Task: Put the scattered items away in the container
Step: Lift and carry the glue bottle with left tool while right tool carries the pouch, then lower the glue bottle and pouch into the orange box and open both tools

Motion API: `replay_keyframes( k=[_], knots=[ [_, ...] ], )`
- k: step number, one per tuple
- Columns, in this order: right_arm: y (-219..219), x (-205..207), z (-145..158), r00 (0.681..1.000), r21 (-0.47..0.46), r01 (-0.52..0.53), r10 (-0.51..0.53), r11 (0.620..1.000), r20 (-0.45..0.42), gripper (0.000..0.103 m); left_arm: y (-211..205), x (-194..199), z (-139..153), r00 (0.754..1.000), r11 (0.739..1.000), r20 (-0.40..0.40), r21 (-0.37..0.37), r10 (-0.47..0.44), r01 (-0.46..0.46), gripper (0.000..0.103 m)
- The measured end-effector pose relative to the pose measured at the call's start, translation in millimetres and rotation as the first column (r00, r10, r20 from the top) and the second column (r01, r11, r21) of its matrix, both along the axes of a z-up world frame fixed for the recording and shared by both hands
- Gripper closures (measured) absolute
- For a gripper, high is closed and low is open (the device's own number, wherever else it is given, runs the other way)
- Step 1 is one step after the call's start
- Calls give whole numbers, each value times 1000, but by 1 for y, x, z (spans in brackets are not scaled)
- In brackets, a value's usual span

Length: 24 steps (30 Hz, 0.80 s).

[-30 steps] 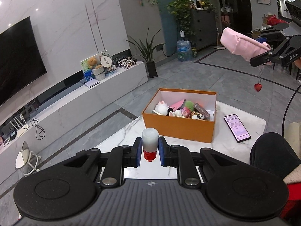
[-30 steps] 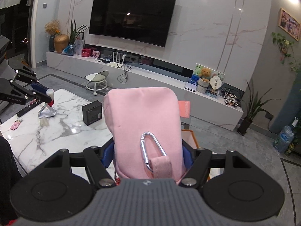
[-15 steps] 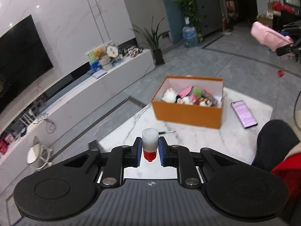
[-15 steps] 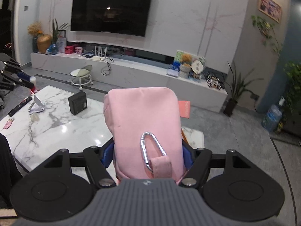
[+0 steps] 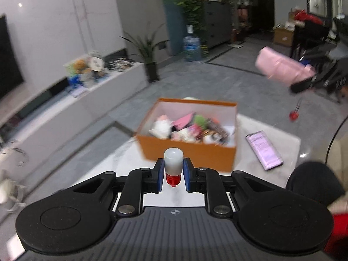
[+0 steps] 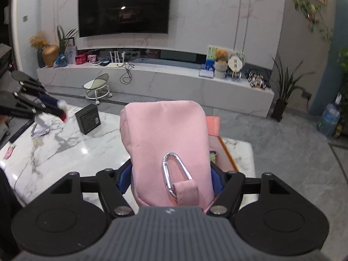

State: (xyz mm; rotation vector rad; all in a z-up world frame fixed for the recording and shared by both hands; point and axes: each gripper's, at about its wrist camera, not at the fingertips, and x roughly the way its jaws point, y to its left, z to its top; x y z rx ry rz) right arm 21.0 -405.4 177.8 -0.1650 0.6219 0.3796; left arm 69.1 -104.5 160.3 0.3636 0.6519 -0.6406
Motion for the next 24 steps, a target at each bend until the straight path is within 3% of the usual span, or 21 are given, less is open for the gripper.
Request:
replay_keyframes(
  k=[5, 11, 16, 24],
  knots=[
    [0, 50, -28, 999, 27, 12, -11, 1000, -41, 32, -54, 60, -25, 997, 998, -41, 0, -64, 64, 82],
    [-6, 115, -60, 993, 21, 66, -64, 998, -95, 32, -95, 126, -63, 991, 997, -121, 25, -64, 67, 82],
    [-12, 167, -86, 984, 5, 115, -113, 993, -136, 32, -109, 168, -89, 989, 1000, -149, -5, -5, 4, 82],
    [-14, 224, -124, 967, -6, 153, -151, 988, -206, 32, -120, 198, -123, 979, 999, -197, 33, 43, -37, 82]
  ],
)
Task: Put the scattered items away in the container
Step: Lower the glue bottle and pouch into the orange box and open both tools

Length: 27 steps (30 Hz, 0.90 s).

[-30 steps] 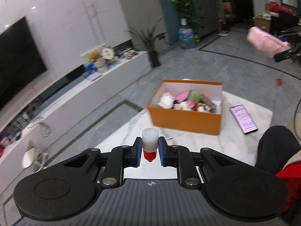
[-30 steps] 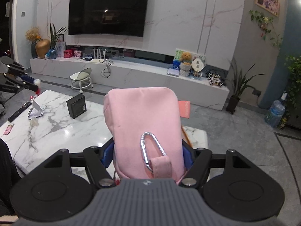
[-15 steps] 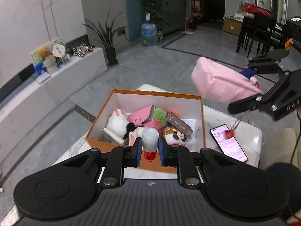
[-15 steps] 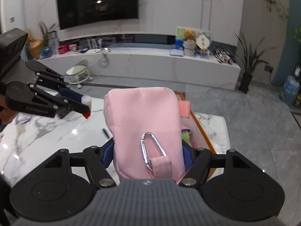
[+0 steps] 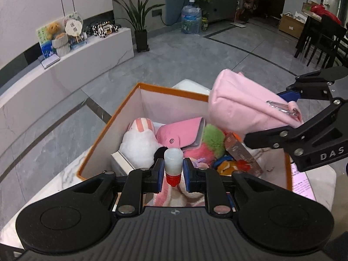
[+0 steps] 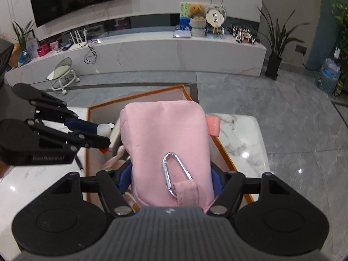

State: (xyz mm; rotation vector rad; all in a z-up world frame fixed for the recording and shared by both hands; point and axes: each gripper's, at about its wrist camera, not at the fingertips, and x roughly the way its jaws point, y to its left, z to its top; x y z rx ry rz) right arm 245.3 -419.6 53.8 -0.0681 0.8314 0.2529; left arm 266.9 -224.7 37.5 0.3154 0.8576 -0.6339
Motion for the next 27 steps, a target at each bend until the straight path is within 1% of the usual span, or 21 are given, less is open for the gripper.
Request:
replay_keyframes(
  k=[4, 11, 17, 23, 27],
  knots=[
    [5, 15, -15, 1000, -7, -6, 6, 1000, -30, 32, -7, 13, -15, 1000, 1000, -23, 17, 11, -11, 82],
    [11, 38, -37, 998, -16, -2, 1, 1000, -66, 32, -15, 30, -31, 999, 999, -40, 39, 32, -30, 82],
    [15, 55, -54, 996, -31, 1, -4, 1000, -87, 31, -18, 38, -44, 997, 998, -59, 54, 43, -40, 81],
    [18, 62, -67, 995, -50, 4, -10, 999, -104, 31, -17, 44, -61, 994, 996, -96, 73, 58, -51, 81],
    [18, 64, -74, 994, -54, 12, -18, 998, -106, 29, -15, 46, -65, 992, 996, -104, 63, 77, -71, 82]
  ],
)
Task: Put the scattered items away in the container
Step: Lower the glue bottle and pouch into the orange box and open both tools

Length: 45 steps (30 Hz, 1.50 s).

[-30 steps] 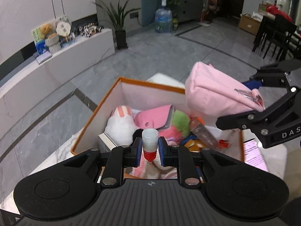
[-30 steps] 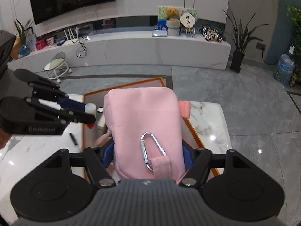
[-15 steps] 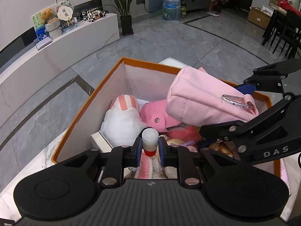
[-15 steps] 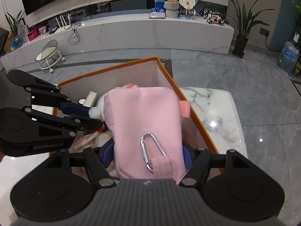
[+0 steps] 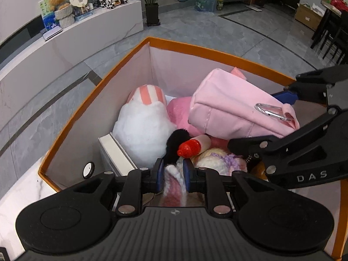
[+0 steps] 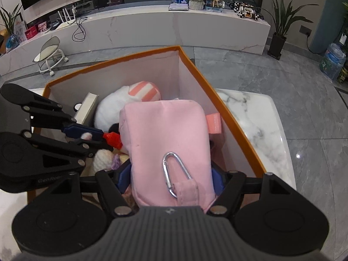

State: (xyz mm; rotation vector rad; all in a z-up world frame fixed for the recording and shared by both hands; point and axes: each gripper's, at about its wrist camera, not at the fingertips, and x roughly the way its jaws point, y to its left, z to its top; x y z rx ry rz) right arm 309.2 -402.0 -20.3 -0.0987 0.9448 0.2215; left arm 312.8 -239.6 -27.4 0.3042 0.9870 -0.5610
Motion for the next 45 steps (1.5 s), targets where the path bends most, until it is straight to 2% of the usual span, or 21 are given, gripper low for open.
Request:
replay_keyframes(
  k=[20, 28, 32, 35, 45],
  knots=[
    [0, 3, -2, 1000, -9, 5, -5, 1000, -9, 25, -6, 2, 2, 1000, 999, -9, 34, -7, 7, 82],
    [-2, -1, 7, 999, -2, 17, -17, 1000, -27, 23, -5, 1, 16, 1000, 999, 3, 35, 5, -5, 69],
    [-3, -6, 15, 1000, -10, 19, -19, 1000, -20, 23, -4, -3, 26, 1000, 999, 12, 35, -2, 2, 68],
    [-3, -10, 24, 1000, -11, 19, -19, 1000, -11, 23, -4, -7, 34, 1000, 1000, 22, 30, -6, 6, 63],
    [1, -30, 59, 1000, -28, 0, 1, 1000, 31, 22, 0, -22, 63, 998, 1000, 63, 27, 4, -6, 63]
  ],
)
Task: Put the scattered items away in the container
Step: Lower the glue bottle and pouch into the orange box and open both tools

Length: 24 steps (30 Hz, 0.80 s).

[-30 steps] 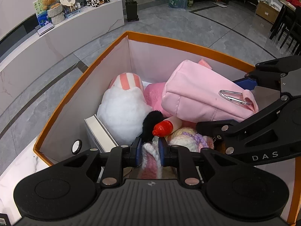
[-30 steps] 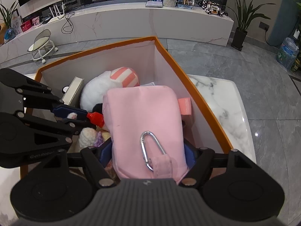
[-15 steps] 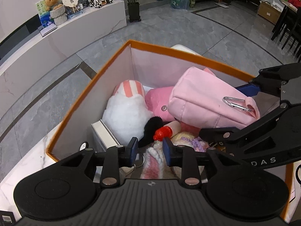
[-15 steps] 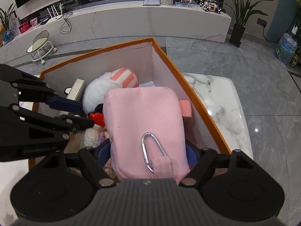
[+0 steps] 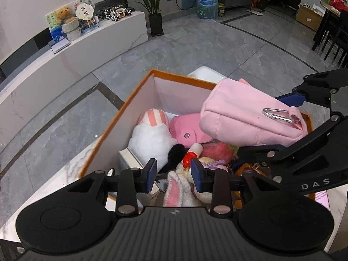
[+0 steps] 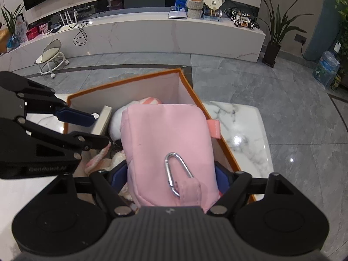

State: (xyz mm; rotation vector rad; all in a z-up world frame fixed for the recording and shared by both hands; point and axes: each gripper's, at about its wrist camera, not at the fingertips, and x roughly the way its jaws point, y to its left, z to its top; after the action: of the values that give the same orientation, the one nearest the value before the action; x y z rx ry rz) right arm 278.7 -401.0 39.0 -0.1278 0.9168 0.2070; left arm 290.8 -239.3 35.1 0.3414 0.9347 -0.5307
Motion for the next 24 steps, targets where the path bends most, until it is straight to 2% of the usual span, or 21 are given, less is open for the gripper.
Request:
replay_keyframes(
  k=[6, 9, 10, 23, 24],
  knots=[
    [1, -13, 19, 1000, 13, 1, -2, 1000, 22, 20, 3, -12, 23, 999, 1000, 35, -3, 4, -4, 63],
    [2, -18, 25, 1000, 29, 7, -7, 1000, 26, 7, 5, -17, 32, 999, 1000, 49, -6, 5, -5, 63],
    [2, -19, 26, 1000, 33, 10, -11, 999, 27, 6, 5, -19, 34, 999, 1000, 52, -5, 5, -5, 63],
    [1, -37, 50, 998, 29, 13, -15, 999, 62, 5, 8, -33, 53, 997, 1000, 82, -5, 3, -3, 63],
    [0, -40, 52, 998, 32, 16, -18, 999, 65, 5, 8, -35, 56, 996, 1000, 88, -7, 4, -3, 61]
  ],
)
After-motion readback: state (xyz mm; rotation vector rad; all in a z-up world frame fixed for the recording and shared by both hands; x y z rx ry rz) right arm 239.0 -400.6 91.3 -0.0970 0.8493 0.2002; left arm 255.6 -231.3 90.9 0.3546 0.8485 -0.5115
